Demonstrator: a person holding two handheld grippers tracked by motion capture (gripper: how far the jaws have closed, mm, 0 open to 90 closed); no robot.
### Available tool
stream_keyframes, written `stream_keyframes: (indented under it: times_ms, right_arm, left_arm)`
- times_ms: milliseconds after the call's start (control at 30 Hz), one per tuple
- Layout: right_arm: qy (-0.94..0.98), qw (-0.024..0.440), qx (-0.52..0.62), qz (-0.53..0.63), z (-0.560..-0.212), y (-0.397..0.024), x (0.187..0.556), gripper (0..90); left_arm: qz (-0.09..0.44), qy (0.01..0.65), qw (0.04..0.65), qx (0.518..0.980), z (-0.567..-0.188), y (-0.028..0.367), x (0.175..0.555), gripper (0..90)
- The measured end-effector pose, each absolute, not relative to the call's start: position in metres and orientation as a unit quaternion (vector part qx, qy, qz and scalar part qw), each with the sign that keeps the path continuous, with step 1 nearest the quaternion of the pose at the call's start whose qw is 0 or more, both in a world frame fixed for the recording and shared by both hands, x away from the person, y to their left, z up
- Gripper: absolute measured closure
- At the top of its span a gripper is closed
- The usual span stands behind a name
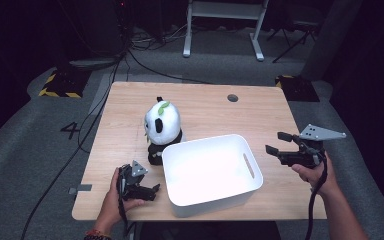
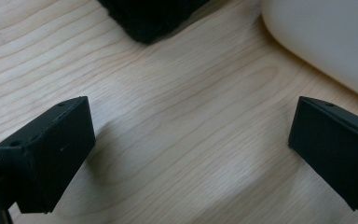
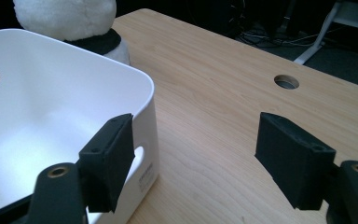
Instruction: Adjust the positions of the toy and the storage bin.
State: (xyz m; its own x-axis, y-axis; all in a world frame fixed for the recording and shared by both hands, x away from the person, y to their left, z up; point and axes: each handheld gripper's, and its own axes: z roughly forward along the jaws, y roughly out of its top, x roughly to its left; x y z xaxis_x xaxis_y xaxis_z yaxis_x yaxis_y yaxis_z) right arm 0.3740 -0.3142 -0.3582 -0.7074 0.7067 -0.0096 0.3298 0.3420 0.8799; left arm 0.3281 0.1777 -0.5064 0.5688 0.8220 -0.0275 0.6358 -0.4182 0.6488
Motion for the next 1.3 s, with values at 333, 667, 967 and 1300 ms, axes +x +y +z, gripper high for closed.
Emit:
stream_keyframes:
  times_ms: [333, 667, 967, 1300]
  right_arm:
    - [0.802, 0.195, 0.304, 0.476, -0.353, -0.296, 0.367, 26.7]
    - [0.814, 0.190, 0.298, 0.461, -0.357, -0.277, 0.370, 25.1]
    - [0.820, 0.196, 0.325, 0.428, -0.370, -0.276, 0.385, 28.0]
    - [0.815, 0.186, 0.352, 0.421, -0.385, -0.286, 0.399, 32.5]
  left_arm:
    - [0.153, 0.435, 0.311, 0.831, -0.506, 0.158, 0.333, 0.0]
    - [0.154, 0.439, 0.310, 0.829, -0.506, 0.147, 0.339, 0.0]
    - [0.154, 0.441, 0.309, 0.829, -0.505, 0.138, 0.346, 0.0]
    - [0.154, 0.447, 0.310, 0.825, -0.505, 0.131, 0.352, 0.0]
